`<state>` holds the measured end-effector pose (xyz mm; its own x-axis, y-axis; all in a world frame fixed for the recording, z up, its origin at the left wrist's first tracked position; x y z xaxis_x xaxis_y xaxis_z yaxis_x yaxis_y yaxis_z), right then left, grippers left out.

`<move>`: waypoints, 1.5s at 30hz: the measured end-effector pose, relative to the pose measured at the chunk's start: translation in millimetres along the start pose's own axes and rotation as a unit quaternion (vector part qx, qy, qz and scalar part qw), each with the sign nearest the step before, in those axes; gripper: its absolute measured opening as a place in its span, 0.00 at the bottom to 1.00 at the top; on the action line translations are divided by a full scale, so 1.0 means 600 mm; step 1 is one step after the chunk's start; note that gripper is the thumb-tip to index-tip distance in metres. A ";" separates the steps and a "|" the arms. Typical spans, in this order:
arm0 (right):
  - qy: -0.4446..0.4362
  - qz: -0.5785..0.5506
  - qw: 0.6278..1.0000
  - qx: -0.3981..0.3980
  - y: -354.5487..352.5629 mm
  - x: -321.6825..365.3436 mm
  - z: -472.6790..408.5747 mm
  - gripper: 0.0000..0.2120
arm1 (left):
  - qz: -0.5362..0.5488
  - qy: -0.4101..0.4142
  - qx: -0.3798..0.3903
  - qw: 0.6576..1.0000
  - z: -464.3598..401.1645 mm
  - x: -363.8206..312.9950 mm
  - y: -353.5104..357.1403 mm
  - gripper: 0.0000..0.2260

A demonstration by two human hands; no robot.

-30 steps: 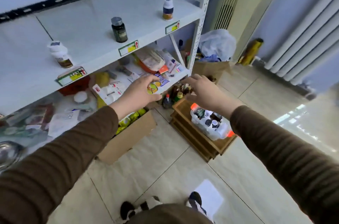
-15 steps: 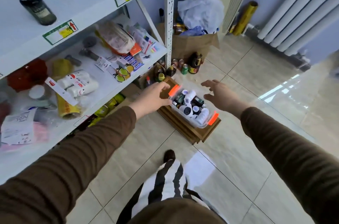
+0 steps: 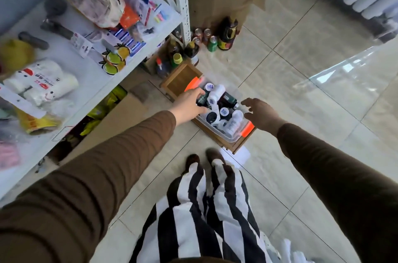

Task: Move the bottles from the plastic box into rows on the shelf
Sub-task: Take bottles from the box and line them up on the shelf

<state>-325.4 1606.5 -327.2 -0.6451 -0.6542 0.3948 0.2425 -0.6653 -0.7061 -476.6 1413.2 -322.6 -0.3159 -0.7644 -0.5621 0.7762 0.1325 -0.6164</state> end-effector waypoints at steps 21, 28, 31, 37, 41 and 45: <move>-0.149 0.182 0.955 0.181 0.168 -0.094 -0.178 0.29 | -0.062 -0.063 -0.052 0.995 -0.237 0.046 0.183 0.33; -0.096 0.033 0.979 0.175 0.115 -0.094 -0.178 0.22 | 0.015 -0.077 -0.073 0.994 -0.225 0.054 0.150 0.24; -0.084 -0.029 0.988 0.126 0.060 -0.072 -0.175 0.19 | 0.084 -0.084 -0.095 0.988 -0.191 0.053 0.106 0.22; -0.110 -0.092 0.988 0.058 -0.081 0.037 -0.175 0.19 | 0.080 -0.105 -0.137 0.982 -0.107 0.026 -0.052 0.12; -0.180 -0.116 0.976 0.032 -0.193 0.158 -0.144 0.19 | 0.076 -0.066 -0.183 0.978 -0.021 -0.022 -0.188 0.16; -0.255 -0.143 0.956 0.026 -0.298 0.288 -0.083 0.11 | 0.105 -0.043 -0.220 0.969 0.084 -0.070 -0.313 0.12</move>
<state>-516.3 1630.3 -162.0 -0.2568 -0.5237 0.8123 0.1531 -0.8519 -0.5008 -581.7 1388.6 -155.5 -0.1139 -0.7389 -0.6641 0.5042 0.5330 -0.6795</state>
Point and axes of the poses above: each hand's wrist, its own z-axis away from the middle knuckle, its own y-axis out of the palm, x = y × z, the point moved 4 cm from there along -z, towards the middle knuckle, and after that the axes turned 4 degrees about -z, right-handed, at the moved point
